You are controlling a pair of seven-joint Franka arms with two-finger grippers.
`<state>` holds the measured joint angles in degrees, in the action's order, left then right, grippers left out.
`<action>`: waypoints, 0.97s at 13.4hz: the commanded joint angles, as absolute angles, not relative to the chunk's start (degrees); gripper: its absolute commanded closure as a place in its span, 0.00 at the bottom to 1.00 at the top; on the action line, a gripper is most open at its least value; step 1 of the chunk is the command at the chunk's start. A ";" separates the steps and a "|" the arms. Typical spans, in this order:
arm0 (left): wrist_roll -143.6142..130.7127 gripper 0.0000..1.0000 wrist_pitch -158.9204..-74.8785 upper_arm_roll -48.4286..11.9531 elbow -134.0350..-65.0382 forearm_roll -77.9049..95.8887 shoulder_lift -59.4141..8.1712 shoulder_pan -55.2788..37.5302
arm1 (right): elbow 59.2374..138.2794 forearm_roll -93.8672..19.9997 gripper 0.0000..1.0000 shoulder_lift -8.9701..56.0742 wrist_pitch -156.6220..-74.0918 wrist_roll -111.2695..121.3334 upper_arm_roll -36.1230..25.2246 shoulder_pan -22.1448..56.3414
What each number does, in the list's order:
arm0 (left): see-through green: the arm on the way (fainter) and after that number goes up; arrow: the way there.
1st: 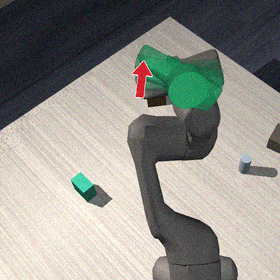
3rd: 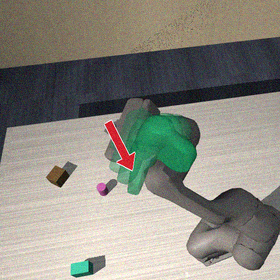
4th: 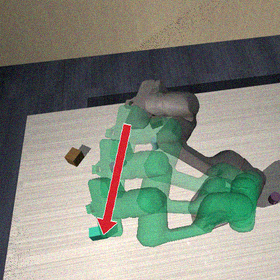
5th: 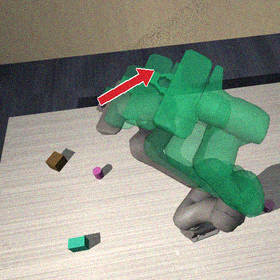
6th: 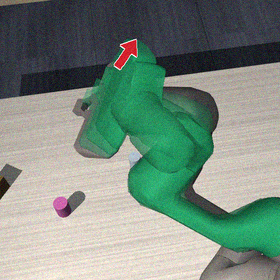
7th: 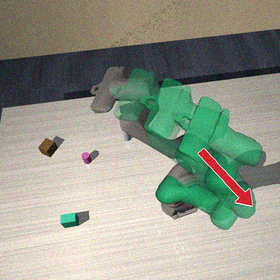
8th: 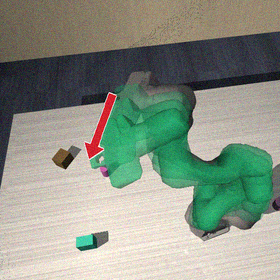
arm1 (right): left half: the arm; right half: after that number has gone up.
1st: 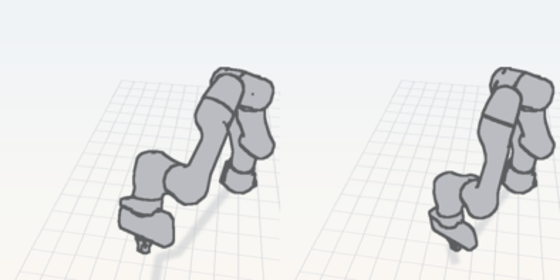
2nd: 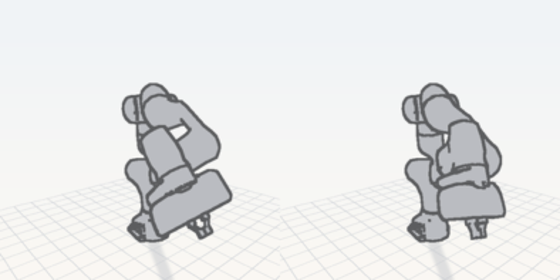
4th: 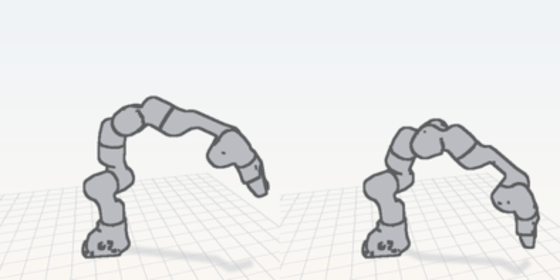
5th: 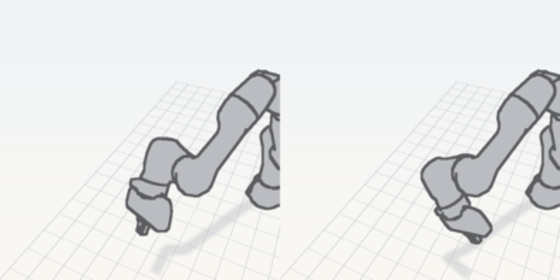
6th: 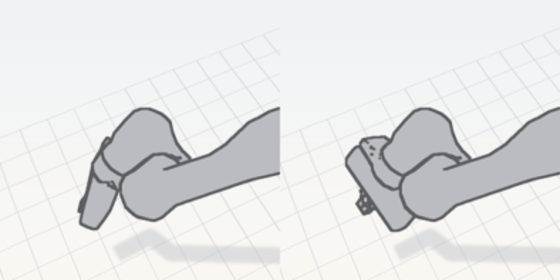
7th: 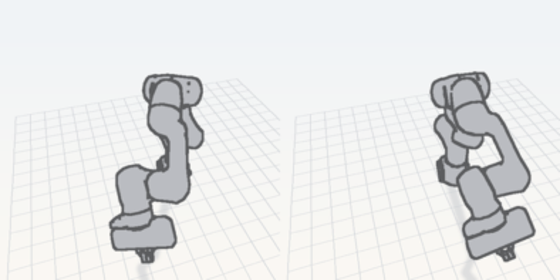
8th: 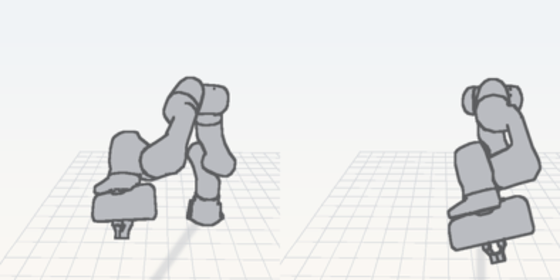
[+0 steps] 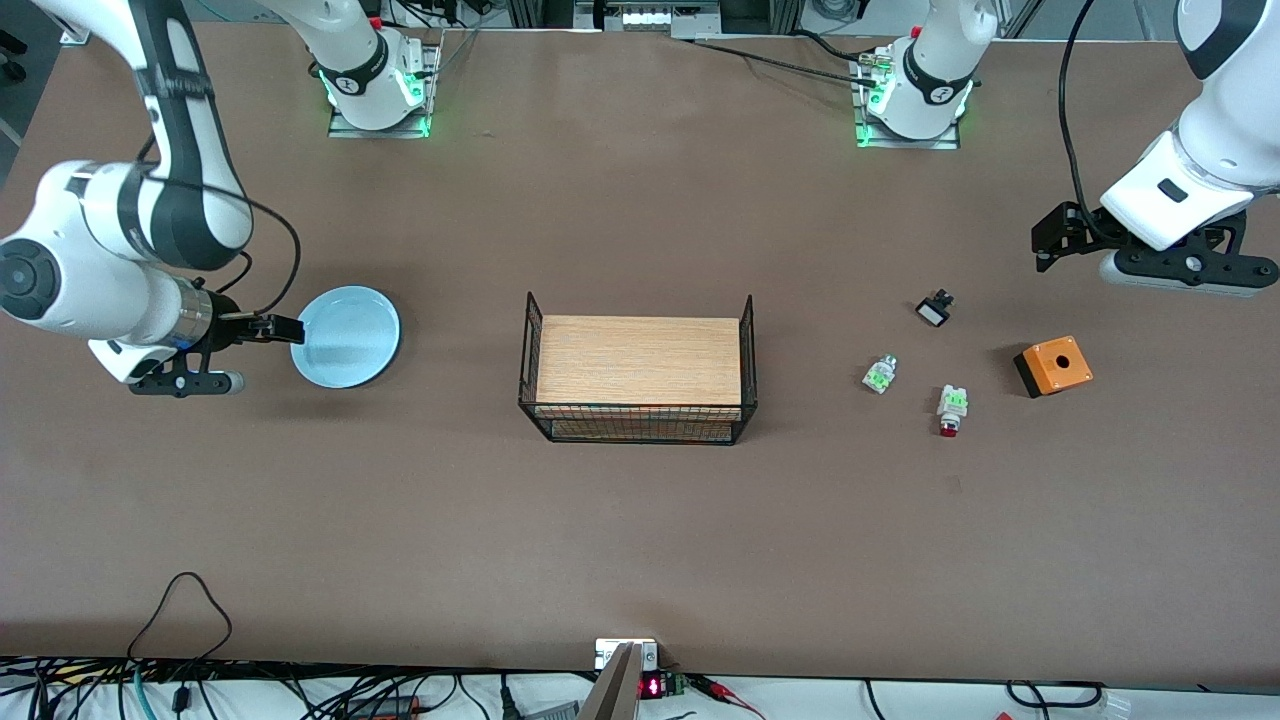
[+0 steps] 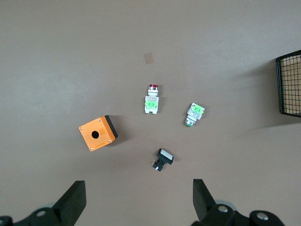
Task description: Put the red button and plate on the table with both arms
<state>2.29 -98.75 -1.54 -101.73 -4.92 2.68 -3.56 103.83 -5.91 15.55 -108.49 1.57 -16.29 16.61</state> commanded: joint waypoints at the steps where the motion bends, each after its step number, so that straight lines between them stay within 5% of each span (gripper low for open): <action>1: 2.55 0.00 -97.47 -1.49 -100.37 -4.31 2.37 -3.69 | 94.52 -5.45 0.00 15.38 -100.23 -0.70 -16.35 17.75; 5: 2.55 0.00 -97.21 -1.49 -100.37 -4.31 2.37 -3.69 | 85.35 -5.62 0.00 13.37 -91.59 -0.62 -16.17 14.43; 8: 2.55 0.00 -97.12 -1.49 -100.37 -4.22 2.37 -3.69 | 85.34 -5.19 0.00 11.08 -91.58 -0.35 -7.33 4.26; 13: 2.64 0.00 -97.12 -1.49 -100.37 -4.31 2.37 -3.69 | 89.27 -1.59 0.00 7.40 -90.26 2.45 -6.33 3.96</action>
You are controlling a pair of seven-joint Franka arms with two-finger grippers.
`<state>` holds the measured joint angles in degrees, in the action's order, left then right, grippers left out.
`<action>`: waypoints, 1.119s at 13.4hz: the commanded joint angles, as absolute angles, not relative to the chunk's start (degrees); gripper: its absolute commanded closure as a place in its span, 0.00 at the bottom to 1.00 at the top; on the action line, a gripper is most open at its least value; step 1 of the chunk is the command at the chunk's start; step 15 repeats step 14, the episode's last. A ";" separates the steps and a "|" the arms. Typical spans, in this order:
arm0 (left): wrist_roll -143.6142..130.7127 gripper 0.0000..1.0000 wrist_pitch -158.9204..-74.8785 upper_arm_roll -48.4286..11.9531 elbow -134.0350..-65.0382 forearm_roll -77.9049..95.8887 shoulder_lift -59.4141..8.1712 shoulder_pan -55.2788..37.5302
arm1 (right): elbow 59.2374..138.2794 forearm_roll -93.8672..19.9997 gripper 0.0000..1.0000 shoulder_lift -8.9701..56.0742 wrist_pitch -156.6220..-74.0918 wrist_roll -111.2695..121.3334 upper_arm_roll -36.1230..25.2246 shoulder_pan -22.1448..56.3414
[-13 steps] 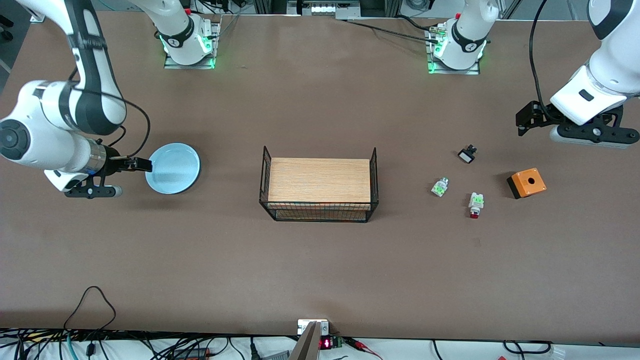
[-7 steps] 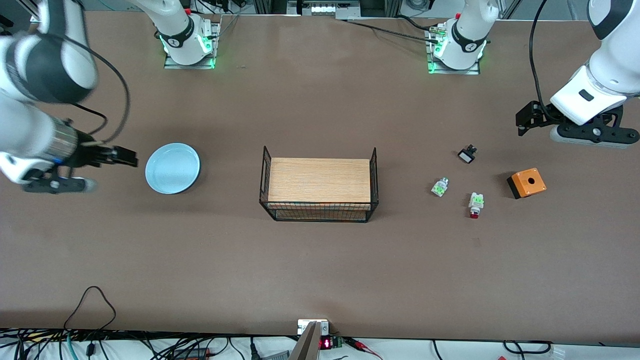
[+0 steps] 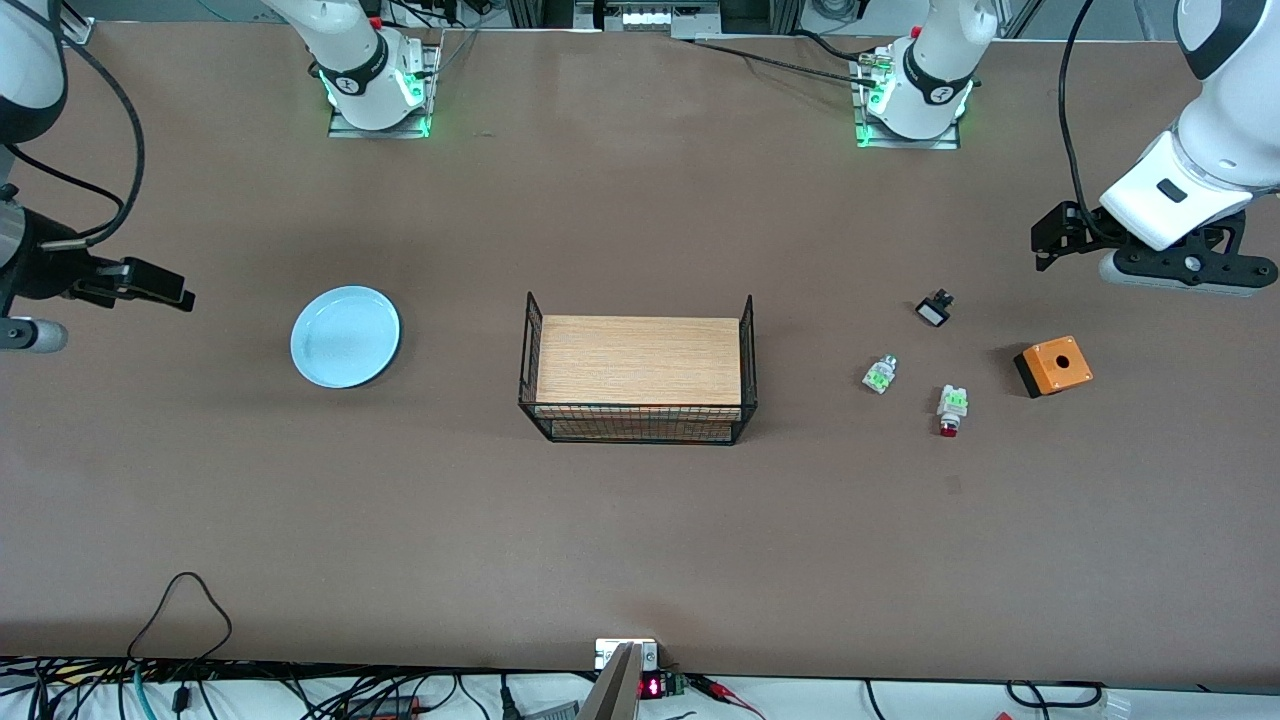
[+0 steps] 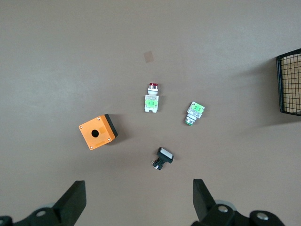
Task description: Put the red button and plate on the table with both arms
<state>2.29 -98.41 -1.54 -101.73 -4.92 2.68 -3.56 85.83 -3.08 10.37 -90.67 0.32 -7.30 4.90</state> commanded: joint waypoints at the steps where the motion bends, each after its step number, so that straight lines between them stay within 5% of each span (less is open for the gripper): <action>1: 2.64 0.00 -97.12 -1.49 -100.28 -4.31 2.37 -3.69 | 91.65 -0.89 0.00 5.73 -91.57 2.63 -6.33 4.04; 15: 2.64 0.00 -96.50 -1.49 -100.37 -4.22 2.37 -3.69 | 90.44 -1.14 0.00 4.66 -92.11 -0.18 -6.07 4.04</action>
